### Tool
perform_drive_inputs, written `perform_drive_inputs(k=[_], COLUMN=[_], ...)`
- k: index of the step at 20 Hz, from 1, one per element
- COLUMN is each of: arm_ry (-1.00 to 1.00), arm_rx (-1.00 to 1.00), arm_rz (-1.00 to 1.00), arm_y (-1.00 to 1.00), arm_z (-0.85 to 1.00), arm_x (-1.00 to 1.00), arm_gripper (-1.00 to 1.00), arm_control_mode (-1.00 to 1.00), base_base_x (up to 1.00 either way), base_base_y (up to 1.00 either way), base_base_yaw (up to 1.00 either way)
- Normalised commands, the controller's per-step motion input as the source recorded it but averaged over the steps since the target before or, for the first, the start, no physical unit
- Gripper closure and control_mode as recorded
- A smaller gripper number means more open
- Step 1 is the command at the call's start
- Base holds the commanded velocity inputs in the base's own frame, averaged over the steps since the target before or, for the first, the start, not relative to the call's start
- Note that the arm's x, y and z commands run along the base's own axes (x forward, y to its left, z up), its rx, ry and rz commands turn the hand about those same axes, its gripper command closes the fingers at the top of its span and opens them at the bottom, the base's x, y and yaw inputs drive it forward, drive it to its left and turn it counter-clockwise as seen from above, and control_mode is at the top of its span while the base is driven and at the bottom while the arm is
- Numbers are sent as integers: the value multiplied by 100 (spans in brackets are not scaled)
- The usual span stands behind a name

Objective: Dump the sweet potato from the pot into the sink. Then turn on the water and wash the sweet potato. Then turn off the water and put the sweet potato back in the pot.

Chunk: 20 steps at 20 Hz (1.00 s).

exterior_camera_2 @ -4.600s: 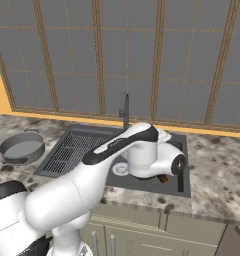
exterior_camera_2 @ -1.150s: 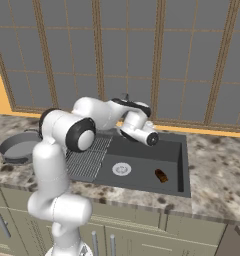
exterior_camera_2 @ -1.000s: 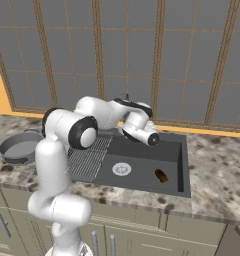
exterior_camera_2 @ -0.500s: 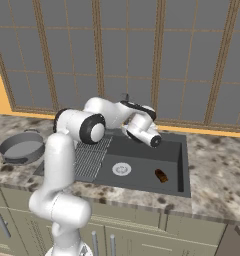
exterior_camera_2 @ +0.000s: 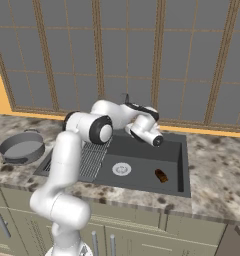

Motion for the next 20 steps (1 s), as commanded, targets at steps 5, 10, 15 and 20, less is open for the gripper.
perform_drive_inputs(k=[5,10,15,20], arm_ry=[0,0,0,0], arm_rx=[0,0,0,0], arm_rz=[0,0,0,-1], arm_y=[0,0,2,17], arm_z=[-9,-16,-24,-18], arm_x=[45,49,45,38], arm_gripper=[-100,-100,-100,100], arm_control_mode=[-100,-100,-100,-100], base_base_x=[0,0,0,0], base_base_y=[0,0,0,0], base_base_yaw=[0,0,0,0])
